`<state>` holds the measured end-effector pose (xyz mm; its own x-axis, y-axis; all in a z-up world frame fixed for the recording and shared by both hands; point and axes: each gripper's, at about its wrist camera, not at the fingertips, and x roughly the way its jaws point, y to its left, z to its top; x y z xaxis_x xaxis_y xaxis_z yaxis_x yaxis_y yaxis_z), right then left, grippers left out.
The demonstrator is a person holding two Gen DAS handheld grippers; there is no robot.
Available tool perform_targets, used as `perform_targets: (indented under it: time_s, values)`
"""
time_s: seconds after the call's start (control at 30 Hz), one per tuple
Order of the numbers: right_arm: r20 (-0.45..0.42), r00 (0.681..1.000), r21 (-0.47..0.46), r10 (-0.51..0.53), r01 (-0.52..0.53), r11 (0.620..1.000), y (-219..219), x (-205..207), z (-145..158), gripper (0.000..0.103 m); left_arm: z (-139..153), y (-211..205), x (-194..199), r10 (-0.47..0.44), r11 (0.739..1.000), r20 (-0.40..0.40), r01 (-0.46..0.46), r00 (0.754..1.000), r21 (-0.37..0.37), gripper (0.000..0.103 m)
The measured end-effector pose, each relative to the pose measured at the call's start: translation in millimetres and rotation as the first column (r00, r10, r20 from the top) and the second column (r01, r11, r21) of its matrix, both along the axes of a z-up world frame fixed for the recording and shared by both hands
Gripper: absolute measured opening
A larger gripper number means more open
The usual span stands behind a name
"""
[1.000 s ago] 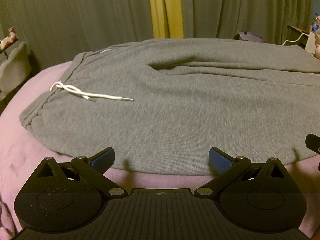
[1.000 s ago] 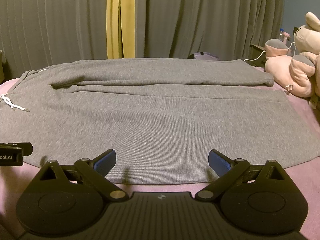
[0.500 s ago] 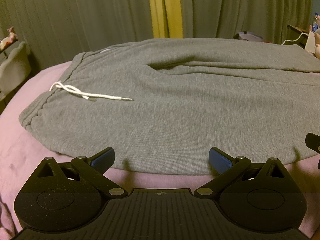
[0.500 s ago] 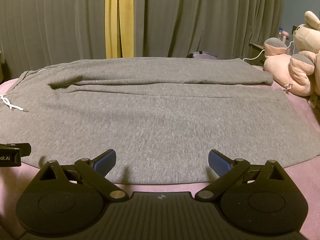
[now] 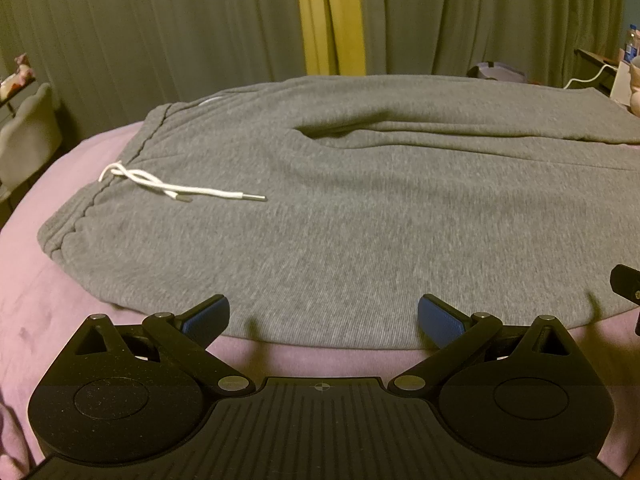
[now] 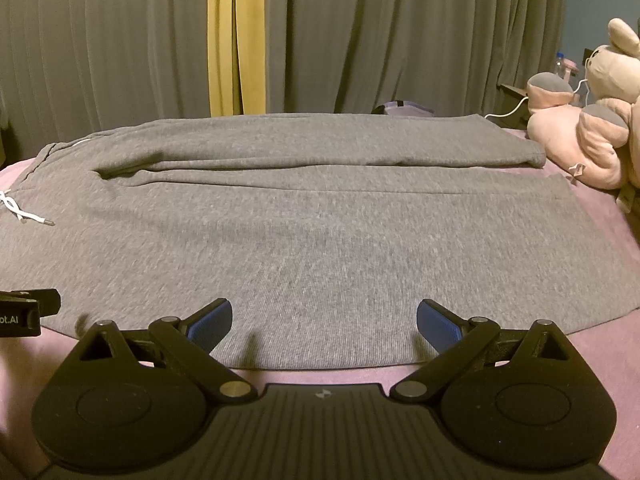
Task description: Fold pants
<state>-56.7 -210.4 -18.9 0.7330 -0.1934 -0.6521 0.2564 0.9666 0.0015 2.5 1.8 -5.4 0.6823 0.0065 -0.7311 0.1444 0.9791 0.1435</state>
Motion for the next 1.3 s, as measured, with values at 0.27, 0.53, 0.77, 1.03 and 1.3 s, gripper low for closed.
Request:
perform_targets:
  time_s: [0.27, 0.53, 0.77, 1.03, 1.3]
  values:
    - [-0.002, 1.0, -0.001, -0.002, 0.002, 1.0, 0, 2, 0, 0.099, 0, 0, 0, -0.004, 1.0, 0.0, 0.004, 1.0, 0.005, 0.103]
    - [-0.017, 1.0, 0.008, -0.014, 0.014, 1.0, -5, 11, -3, 0.099, -1, -4, 2, -0.008, 1.0, -0.02, 0.009, 1.0, 0.03, 0.103]
    - [-0.04, 0.999, 0.03, -0.023, 0.024, 0.999, -10, 26, -13, 0.099, -4, -4, 7, -0.01, 0.999, -0.05, 0.012, 0.999, 0.034, 0.103]
    - [-0.018, 0.994, 0.05, -0.107, 0.107, 0.993, -30, 56, -17, 0.099, 11, -5, 13, 0.009, 1.0, 0.027, -0.009, 1.0, 0.023, 0.103]
    - [-0.244, 0.96, 0.191, -0.136, 0.185, 0.964, -90, 120, -44, 0.1, 23, -27, 92, 0.172, 0.985, 0.116, -0.168, 0.978, -0.041, 0.103]
